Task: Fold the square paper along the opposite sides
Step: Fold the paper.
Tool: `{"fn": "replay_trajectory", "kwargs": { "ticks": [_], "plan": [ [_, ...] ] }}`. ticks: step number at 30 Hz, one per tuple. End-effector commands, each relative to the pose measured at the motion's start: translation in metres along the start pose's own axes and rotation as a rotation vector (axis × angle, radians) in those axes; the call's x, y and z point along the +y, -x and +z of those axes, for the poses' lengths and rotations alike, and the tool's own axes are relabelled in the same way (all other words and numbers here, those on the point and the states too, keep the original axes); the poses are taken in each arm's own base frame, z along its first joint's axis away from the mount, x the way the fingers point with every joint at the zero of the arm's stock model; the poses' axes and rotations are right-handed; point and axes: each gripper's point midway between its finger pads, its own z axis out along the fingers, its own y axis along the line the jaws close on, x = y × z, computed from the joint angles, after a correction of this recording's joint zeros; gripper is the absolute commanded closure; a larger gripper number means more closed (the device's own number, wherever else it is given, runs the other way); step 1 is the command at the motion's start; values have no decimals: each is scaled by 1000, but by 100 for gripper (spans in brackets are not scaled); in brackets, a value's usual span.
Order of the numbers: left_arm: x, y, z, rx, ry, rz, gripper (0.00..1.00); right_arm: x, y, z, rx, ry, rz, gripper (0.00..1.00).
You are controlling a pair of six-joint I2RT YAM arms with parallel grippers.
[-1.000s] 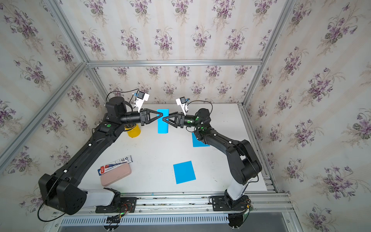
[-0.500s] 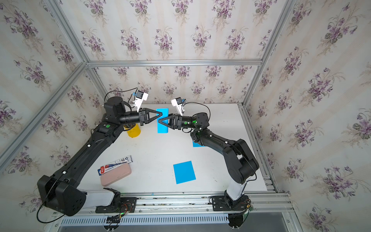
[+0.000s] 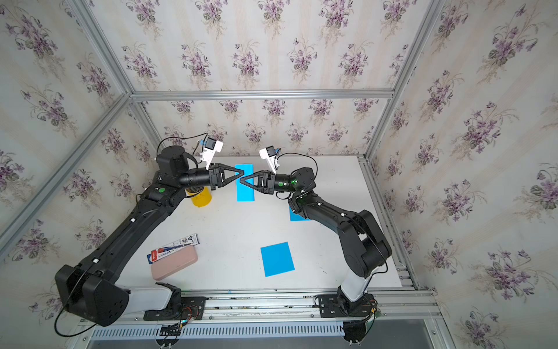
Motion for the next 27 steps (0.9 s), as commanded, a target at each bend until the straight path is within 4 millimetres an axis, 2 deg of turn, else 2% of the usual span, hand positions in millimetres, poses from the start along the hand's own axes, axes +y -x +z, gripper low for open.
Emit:
{"fn": "replay_trajectory", "kwargs": {
  "ticks": [1,7,10,24,25,27],
  "plan": [
    [-2,3,-2,-7,4,39,100,2,-1,-1,7,14,-25,74],
    [-4,3,-4,-3,12,52,100,-2,-1,-10,-1,-5,-17,59],
    [-3,2,-5,5,19,59,100,-1,-2,-14,-4,-11,-15,57],
    [0,1,-8,9,36,62,100,1,-7,-16,4,-10,-9,82],
    [1,1,-8,10,40,62,100,-6,2,-28,-19,-37,-15,83],
    [2,1,-9,9,42,62,100,-6,3,-28,-21,-38,-15,85]
  ]
}}
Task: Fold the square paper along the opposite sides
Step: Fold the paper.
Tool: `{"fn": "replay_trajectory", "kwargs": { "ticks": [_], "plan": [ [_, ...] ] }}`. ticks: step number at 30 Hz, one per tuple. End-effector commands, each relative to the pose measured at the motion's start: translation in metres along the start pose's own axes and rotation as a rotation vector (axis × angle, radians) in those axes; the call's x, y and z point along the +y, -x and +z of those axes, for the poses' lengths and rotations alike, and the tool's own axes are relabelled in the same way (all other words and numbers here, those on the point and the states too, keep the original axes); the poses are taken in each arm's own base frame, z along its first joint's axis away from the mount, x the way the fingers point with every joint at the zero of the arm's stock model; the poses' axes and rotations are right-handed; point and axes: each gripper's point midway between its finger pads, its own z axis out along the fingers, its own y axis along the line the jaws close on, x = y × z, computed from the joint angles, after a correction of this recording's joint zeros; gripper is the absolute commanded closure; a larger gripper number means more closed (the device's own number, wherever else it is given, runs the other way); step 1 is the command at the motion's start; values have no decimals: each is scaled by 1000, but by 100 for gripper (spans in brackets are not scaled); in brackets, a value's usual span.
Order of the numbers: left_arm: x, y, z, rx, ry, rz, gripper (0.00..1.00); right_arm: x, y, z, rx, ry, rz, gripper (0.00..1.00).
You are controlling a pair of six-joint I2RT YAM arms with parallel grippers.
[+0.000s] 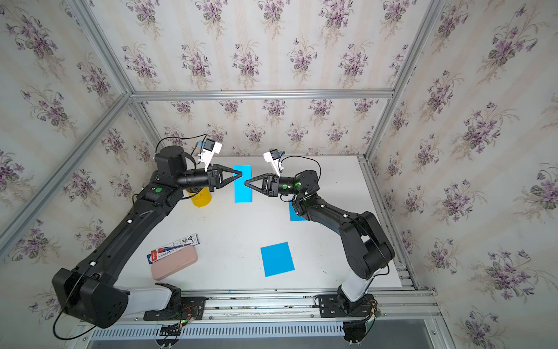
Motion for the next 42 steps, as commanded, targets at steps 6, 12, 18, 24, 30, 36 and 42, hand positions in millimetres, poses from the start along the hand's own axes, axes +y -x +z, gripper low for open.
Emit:
{"fn": "replay_trajectory", "kwargs": {
  "ticks": [6,12,18,24,30,36,42],
  "plan": [
    [-6,6,-2,-21,-27,21,82,9,8,-3,-17,22,-33,90],
    [-9,12,1,-42,-64,3,89,11,9,-3,-18,31,-29,88],
    [-9,12,0,-48,-65,0,100,17,8,-4,-24,43,-48,62],
    [-14,18,0,-60,-90,3,100,20,6,3,-13,60,-53,52],
    [-17,16,-1,-58,-103,1,100,35,-3,23,23,119,-63,53],
    [-21,9,-4,-50,-104,-2,100,35,-4,23,21,141,-57,60],
    [-21,6,-4,-42,-99,-4,97,33,-6,24,27,156,-38,71]
  ]
}}
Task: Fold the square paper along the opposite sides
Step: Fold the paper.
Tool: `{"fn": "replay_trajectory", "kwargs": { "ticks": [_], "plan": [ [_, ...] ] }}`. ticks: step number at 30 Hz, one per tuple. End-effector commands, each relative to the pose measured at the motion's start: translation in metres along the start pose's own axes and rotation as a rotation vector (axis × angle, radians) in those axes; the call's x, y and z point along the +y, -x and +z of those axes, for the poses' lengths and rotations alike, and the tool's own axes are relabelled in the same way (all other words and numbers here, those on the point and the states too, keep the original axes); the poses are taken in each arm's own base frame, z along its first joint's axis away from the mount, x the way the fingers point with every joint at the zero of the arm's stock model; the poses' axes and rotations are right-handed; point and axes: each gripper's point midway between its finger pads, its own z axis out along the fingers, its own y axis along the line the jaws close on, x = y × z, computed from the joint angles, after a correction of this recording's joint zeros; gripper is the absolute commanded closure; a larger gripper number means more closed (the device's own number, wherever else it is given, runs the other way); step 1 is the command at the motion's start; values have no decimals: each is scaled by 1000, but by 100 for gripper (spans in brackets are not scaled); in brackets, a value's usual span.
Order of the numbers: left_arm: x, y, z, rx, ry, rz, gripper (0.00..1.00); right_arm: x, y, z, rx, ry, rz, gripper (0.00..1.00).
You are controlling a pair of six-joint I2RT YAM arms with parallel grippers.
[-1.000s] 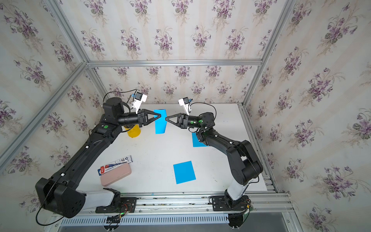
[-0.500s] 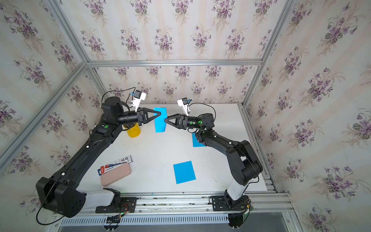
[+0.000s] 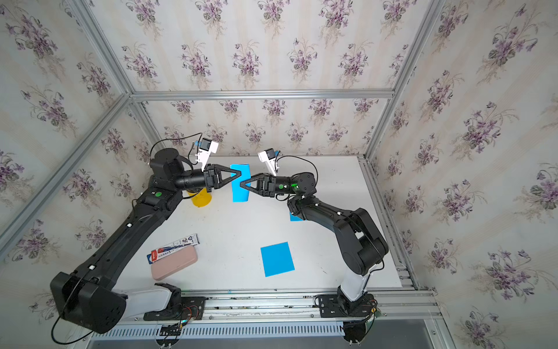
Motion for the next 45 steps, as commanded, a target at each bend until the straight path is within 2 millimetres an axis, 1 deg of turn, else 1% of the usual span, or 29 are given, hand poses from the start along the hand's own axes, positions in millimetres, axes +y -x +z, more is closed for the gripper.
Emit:
{"fn": "replay_trajectory", "kwargs": {
  "ticks": [1,4,9,13,16,18,20,24,28,29,30,38,39,41,43,44,45],
  "plan": [
    [-3,0,1,4,-12,19,96,10,1,1,5,34,-24,72],
    [-1,1,2,4,-9,20,95,9,1,1,5,33,-23,76],
    [-1,3,4,8,-17,23,87,7,3,-2,-2,26,-20,86],
    [0,3,5,9,-17,19,84,7,5,-5,-9,22,-21,92],
    [1,2,5,11,-16,18,78,8,5,-6,-10,21,-19,93],
    [2,1,5,11,-12,11,69,8,5,-7,-13,19,-21,93],
    [3,0,6,13,-12,5,63,9,7,-9,-17,17,-23,93],
    [7,-6,6,19,-11,-25,58,10,9,-13,-30,4,-31,93],
    [7,-13,5,23,-11,-39,56,9,10,-14,-31,-10,-40,93],
    [6,-13,5,21,-15,-40,56,9,10,-14,-32,-13,-41,93],
    [5,-14,5,21,-20,-40,59,9,10,-14,-33,-16,-42,93],
    [-1,-12,9,20,-37,-33,92,7,9,-15,-37,-23,-44,93],
    [-2,-12,8,20,-36,-31,96,7,9,-15,-38,-25,-44,93],
    [-1,-13,8,22,-26,-32,100,8,8,-16,-39,-28,-46,93],
    [2,-14,7,30,0,-36,100,8,8,-16,-38,-31,-47,88],
    [4,-15,7,41,13,-42,100,7,6,-17,-37,-34,-45,83],
    [5,-18,6,54,25,-49,100,2,12,-27,-55,-59,-52,77]
  ]
}}
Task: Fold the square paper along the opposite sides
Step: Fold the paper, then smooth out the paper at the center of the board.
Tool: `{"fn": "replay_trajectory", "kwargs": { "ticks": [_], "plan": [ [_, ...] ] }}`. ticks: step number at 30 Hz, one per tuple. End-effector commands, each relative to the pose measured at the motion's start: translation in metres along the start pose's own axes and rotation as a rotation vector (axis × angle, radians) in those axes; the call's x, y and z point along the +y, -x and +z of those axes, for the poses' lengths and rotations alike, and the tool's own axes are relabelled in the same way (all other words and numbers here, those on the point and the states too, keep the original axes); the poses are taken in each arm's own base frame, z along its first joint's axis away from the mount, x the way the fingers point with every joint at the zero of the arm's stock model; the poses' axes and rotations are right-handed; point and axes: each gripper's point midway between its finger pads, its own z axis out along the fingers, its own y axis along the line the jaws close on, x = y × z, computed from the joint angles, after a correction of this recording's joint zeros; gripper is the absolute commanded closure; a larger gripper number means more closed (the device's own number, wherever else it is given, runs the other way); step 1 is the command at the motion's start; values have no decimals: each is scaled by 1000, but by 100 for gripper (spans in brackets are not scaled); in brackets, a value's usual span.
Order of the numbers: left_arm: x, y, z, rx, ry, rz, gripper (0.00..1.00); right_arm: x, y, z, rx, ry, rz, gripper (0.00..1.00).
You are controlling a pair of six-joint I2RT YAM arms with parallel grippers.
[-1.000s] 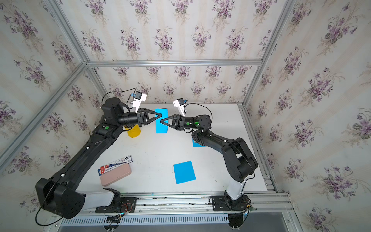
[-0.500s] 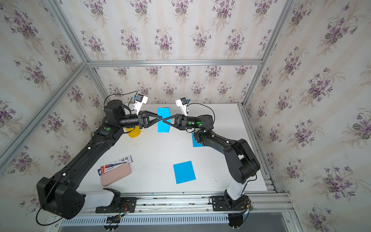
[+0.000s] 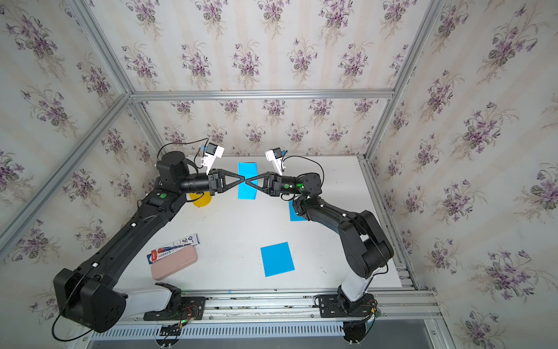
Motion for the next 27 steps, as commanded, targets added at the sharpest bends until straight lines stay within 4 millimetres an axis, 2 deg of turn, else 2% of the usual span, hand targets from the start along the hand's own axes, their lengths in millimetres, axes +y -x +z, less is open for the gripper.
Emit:
{"fn": "replay_trajectory", "kwargs": {
  "ticks": [1,4,6,8,11,15,17,19,21,23,27],
  "plan": [
    [5,-2,-2,21,47,11,100,-2,10,-16,-34,-31,-48,72],
    [20,-14,-4,82,138,-15,100,-10,9,-33,-71,-74,-48,62],
    [33,-27,-5,148,189,-48,100,-17,7,-46,-95,-110,-47,55],
    [50,-42,-6,221,252,-93,100,-25,3,-59,-115,-153,-49,51],
    [87,-78,-8,391,369,-181,100,-49,-11,-74,-118,-293,-61,51],
    [130,-114,-14,541,539,-196,100,-84,-33,-91,-61,-609,-172,50],
    [153,-126,-21,600,638,-210,98,-94,-41,-99,-25,-738,-230,52],
    [178,-140,-30,685,754,-222,100,-95,-48,-103,-9,-761,-237,55],
    [199,-157,-31,784,808,-231,100,-95,-56,-107,2,-766,-231,55],
    [209,-165,-26,859,829,-196,100,-96,-62,-109,6,-765,-224,55],
    [213,-176,0,922,735,-148,100,-98,-72,-106,23,-749,-232,58]
  ]
}}
